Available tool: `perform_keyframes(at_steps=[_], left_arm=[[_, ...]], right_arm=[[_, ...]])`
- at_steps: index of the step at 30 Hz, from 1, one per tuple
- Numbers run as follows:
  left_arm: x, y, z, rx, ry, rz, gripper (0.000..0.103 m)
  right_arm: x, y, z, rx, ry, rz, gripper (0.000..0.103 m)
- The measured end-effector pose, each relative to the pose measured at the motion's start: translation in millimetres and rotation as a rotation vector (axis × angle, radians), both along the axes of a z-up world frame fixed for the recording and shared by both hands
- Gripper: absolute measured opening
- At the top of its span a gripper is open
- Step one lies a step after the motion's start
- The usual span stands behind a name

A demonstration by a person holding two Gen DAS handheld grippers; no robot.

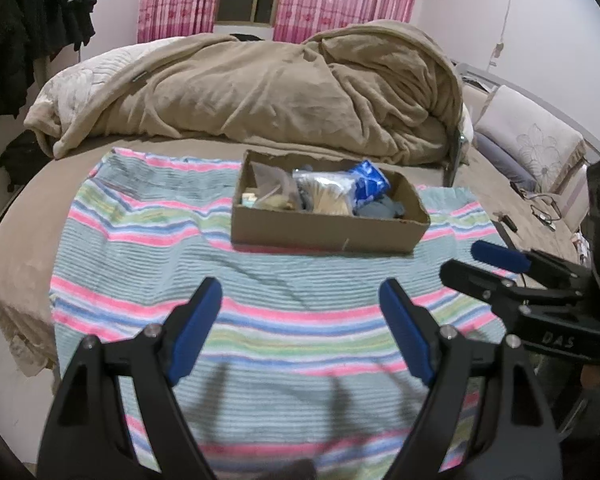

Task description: Organize objects

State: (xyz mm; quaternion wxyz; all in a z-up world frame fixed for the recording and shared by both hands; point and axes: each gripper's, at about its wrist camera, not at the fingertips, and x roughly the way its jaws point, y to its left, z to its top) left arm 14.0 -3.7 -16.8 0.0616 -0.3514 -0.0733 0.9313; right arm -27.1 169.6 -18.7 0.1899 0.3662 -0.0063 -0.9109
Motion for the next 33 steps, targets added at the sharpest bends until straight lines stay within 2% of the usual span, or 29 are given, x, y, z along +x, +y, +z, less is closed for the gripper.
perform_keyframes(at_steps=[6, 10, 12, 18, 33], left_arm=[[27.0, 3.7, 0.9, -0.001, 0.003, 0.02, 0.082], [46.0, 9.9, 2.1, -0.046, 0.029, 0.023, 0.083], [53.3, 10.9, 3.9, -0.045, 0.039, 0.017, 0.099], [69.8, 13.6, 18.8, -0.056, 0.089, 0.02, 0.099], [79.4, 20.8, 35.2, -0.095, 0.124, 0.009, 0.1]], right_arm=[[31.4, 6.7, 6.4, -0.003, 0.037, -0.015, 0.073], [52.3, 11.5, 9.7, -0.024, 0.057, -0.028, 0.074], [58.9, 13.9, 11.2, -0.034, 0.062, -0.035, 0.075], [75.6, 16.3, 21.4, -0.041, 0.09, -0.041, 0.076], [85.8, 31.8, 28.5, -0.054, 0.103, -0.071, 0.076]])
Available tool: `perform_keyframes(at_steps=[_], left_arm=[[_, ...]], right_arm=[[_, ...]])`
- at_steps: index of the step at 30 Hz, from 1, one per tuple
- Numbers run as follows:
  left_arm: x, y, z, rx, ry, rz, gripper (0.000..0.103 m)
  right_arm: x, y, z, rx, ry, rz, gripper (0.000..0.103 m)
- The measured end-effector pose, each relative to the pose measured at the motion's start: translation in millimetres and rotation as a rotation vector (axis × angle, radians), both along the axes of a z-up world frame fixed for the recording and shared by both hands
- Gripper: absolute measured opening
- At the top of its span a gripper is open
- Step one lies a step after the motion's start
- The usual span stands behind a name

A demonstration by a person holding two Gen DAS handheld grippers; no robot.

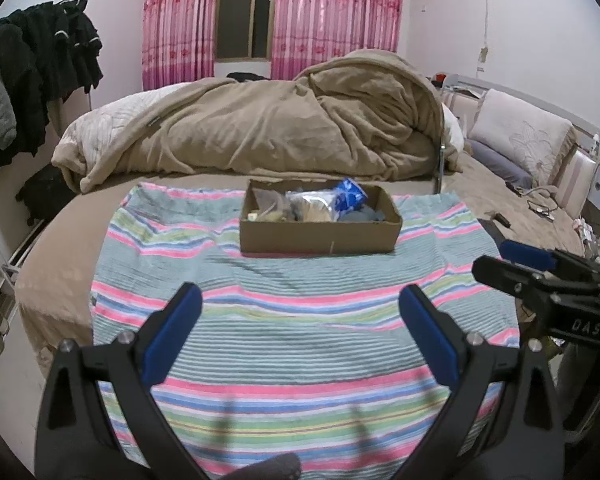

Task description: Organize objects

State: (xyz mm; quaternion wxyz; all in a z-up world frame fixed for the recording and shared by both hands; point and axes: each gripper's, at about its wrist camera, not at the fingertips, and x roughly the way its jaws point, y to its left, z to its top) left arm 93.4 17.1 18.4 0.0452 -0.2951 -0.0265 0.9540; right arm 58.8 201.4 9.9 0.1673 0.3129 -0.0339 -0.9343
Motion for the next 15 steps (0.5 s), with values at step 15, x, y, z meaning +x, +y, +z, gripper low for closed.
perform_keyframes(at_steps=[15], left_arm=[[-37.8, -8.8, -12.5, -0.019, -0.04, 0.014, 0.1]], right_arm=[[-33.3, 8.9, -15.6, 0.009, -0.047, -0.013, 0.076]])
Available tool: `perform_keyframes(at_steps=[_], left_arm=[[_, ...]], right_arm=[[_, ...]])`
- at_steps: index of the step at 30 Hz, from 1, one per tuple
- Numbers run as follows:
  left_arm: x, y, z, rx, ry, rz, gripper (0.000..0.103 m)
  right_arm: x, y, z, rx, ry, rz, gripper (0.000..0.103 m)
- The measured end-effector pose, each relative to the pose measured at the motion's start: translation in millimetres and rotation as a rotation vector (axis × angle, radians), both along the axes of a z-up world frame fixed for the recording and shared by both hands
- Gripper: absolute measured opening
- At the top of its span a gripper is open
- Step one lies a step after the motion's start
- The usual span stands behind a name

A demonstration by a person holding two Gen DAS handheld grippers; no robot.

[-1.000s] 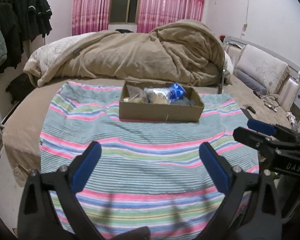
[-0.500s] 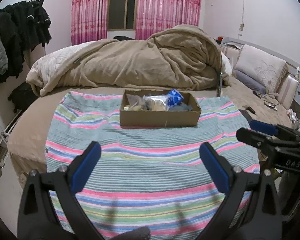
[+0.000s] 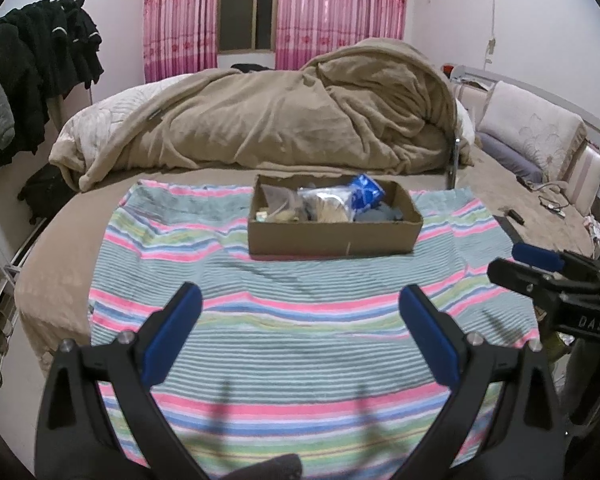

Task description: Organize objects

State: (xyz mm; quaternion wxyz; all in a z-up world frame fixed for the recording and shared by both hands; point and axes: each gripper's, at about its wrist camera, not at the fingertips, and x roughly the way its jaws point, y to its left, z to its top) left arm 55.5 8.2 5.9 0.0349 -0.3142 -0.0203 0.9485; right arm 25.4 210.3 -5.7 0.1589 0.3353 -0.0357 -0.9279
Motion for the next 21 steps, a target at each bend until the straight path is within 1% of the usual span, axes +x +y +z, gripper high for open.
perform_keyframes(at_steps=[8, 21], left_arm=[[-21.8, 1.8, -7.3, 0.002, -0.015, -0.01, 0.1], [-40.9, -0.6, -16.4, 0.006, -0.035, -0.007, 0.1]], right_arm=[[-21.2, 6.8, -10.0, 0.008, -0.025, -0.016, 0.076], [-37.5, 6.1, -18.3, 0.024, -0.045, -0.012, 0.076]])
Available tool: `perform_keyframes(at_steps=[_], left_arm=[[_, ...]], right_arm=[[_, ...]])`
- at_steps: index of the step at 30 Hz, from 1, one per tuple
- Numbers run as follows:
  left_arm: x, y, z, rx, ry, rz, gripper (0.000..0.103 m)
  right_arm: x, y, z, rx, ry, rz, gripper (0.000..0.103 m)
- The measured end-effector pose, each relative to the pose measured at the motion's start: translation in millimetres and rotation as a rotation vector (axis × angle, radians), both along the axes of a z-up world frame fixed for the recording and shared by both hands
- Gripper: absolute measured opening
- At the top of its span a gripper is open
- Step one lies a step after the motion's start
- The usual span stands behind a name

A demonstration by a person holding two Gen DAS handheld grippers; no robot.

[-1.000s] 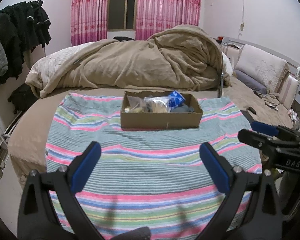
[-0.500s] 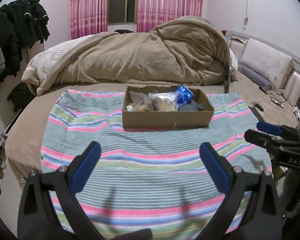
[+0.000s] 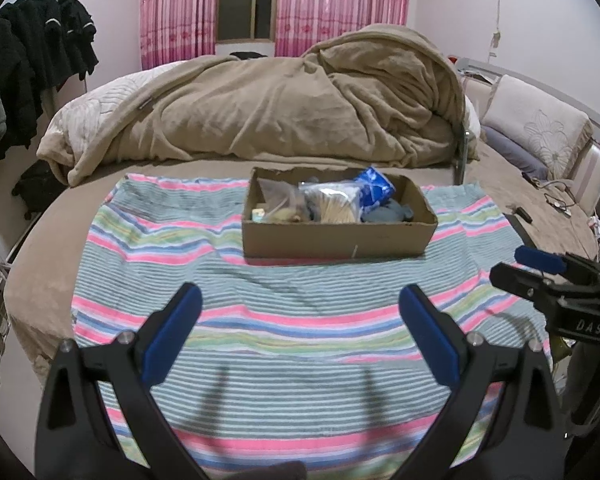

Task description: Organize objects

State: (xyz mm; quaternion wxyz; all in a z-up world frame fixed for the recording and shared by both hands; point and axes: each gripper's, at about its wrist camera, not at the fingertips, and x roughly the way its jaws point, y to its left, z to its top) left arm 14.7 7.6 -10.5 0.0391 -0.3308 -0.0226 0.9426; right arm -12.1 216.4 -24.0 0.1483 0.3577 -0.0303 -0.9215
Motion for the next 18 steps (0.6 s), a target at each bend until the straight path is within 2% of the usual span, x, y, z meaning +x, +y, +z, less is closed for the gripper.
perform_keyframes(at_steps=[18], left_arm=[[-5.0, -2.0, -1.1, 0.003, 0.0, 0.003, 0.1]], right_arm=[[-5.0, -1.8, -1.7, 0.012, 0.0, 0.003, 0.076]])
